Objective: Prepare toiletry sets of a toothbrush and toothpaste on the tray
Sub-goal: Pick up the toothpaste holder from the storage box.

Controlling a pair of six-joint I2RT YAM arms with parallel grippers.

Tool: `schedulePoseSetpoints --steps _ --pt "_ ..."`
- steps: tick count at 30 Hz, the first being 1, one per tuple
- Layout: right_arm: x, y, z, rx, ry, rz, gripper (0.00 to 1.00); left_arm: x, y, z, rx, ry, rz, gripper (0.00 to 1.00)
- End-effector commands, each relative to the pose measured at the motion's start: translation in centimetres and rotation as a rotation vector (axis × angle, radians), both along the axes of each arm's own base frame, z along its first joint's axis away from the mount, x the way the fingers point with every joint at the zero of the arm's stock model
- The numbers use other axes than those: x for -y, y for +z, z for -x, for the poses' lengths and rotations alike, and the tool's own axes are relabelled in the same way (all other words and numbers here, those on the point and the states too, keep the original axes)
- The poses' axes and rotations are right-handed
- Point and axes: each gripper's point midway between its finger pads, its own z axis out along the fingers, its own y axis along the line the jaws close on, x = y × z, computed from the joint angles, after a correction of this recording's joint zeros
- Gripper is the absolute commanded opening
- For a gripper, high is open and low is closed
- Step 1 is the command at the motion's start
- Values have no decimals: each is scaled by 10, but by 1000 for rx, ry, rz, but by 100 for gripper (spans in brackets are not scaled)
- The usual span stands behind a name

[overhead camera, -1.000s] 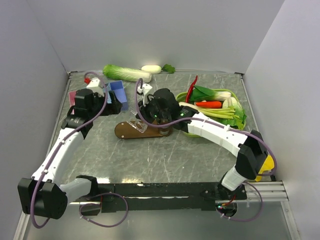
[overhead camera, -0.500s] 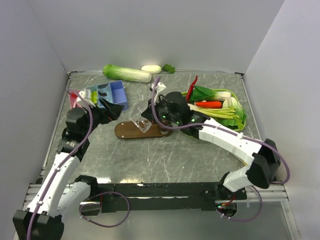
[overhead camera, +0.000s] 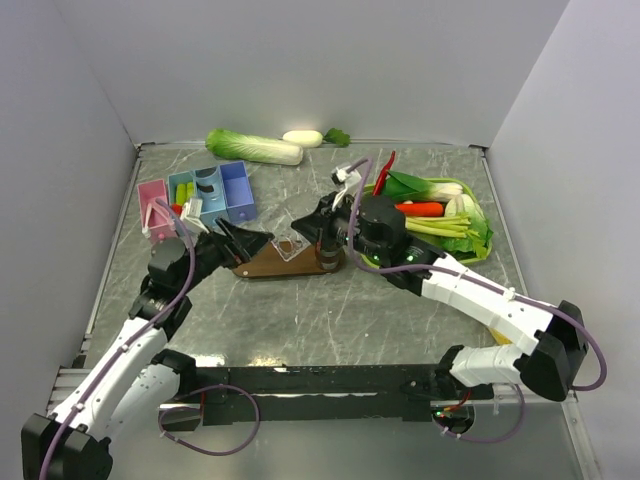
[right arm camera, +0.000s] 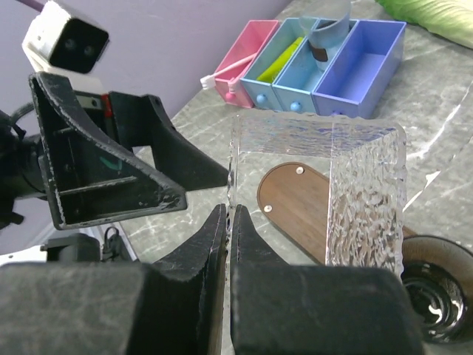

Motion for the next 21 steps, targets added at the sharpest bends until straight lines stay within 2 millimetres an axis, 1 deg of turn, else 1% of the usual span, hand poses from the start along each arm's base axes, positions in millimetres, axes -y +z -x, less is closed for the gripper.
schedulePoseSetpoints --steps 1,3,4,5,6,7,9,11,12,13,15,16,18,21 --pt "13 57 8 78 -19 -185 0 17 37 22 121 -143 133 90" --pt "15 62 12 79 -7 -212 0 23 41 31 147 -194 142 89" --pt "17 67 16 77 -2 -234 0 24 46 34 178 -211 149 89" --pt "17 68 19 73 13 -244 0 26 47 36 187 -226 150 88" --pt "19 74 22 82 19 -263 0 29 47 40 190 -253 151 88" --pt "19 76 24 73 26 -278 0 30 52 43 217 -268 161 88" --pt "20 82 29 77 43 -302 0 34 57 50 229 -312 183 85" --pt "21 82 31 62 46 -323 0 36 64 56 256 -338 212 79" --pt "23 87 33 68 53 -343 0 37 65 57 257 -345 218 77" --pt "24 86 35 57 56 -357 0 38 64 58 254 -349 224 74" --pt "27 91 38 59 61 -384 0 38 69 61 268 -360 243 71" --pt "28 93 39 55 64 -397 0 38 70 62 276 -362 250 68" --pt "29 94 41 54 66 -403 0 38 76 65 293 -369 273 65" --pt "30 96 42 52 69 -415 0 39 79 67 300 -373 290 58"
